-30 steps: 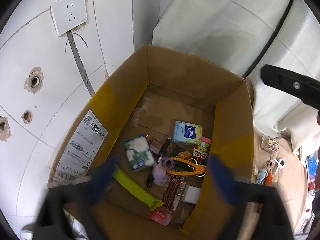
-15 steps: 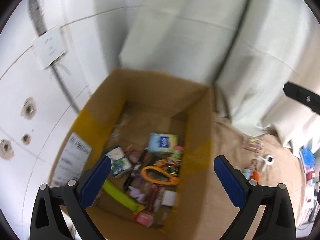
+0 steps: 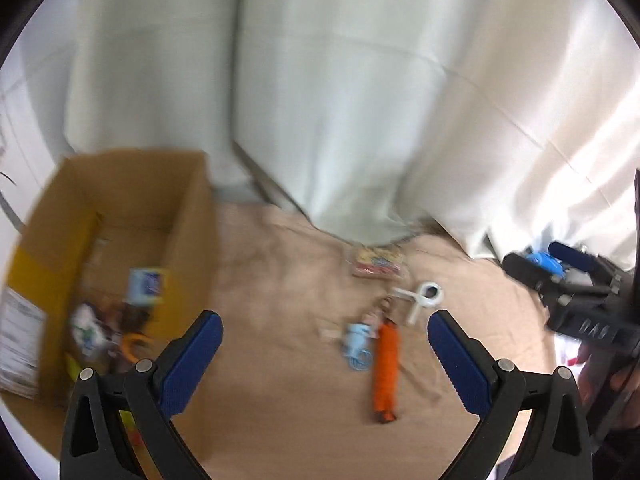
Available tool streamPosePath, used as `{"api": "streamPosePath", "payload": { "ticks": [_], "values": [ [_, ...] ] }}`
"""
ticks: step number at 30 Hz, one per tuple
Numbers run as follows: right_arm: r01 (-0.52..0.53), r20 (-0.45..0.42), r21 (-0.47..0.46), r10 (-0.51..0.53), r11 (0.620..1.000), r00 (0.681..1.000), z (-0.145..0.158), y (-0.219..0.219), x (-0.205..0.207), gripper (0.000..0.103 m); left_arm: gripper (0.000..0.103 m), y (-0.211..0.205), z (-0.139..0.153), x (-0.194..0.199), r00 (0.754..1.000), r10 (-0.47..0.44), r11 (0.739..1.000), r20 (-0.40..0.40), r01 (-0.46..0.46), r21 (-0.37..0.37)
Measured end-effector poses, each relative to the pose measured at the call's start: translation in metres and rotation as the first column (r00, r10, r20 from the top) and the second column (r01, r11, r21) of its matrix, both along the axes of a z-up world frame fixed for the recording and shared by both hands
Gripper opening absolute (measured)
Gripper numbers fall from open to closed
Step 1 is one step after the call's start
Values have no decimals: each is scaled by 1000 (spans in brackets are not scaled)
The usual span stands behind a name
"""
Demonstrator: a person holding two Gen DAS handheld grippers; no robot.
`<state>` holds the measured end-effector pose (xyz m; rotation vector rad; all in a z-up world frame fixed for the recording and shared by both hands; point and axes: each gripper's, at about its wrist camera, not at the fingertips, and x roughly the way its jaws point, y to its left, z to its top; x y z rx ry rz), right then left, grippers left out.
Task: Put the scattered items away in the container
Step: 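Return both grippers to the orange lanyard and blue keychain on the table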
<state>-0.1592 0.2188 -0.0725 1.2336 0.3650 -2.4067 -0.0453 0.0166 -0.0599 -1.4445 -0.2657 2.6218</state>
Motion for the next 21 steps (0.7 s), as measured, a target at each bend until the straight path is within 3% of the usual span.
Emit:
{"api": "streamPosePath", "payload": {
  "ticks": [3, 5, 13, 17, 21],
  "values": [
    [28, 33, 16, -28, 999, 999, -18, 12, 5, 103, 103, 16, -22, -6, 998, -31, 999, 58, 31, 7],
    [46, 53, 12, -46, 999, 998, -27, 19, 5, 103, 103, 26, -33, -8, 997, -30, 999, 65, 33, -38],
    [101, 94, 9, -101, 995, 990, -58, 34, 22, 103, 103, 25, -62, -4, 997, -5, 996, 76, 12, -86],
    [135, 108, -17, -132, 991, 985, -73, 39, 29, 103, 103, 26, -73, 4, 999, -17, 989, 45, 23, -149],
    [147, 183, -32, -139, 989, 973, -96, 37, 28, 103, 103, 28, -82, 8, 999, -32, 979, 24, 36, -201]
  ]
}}
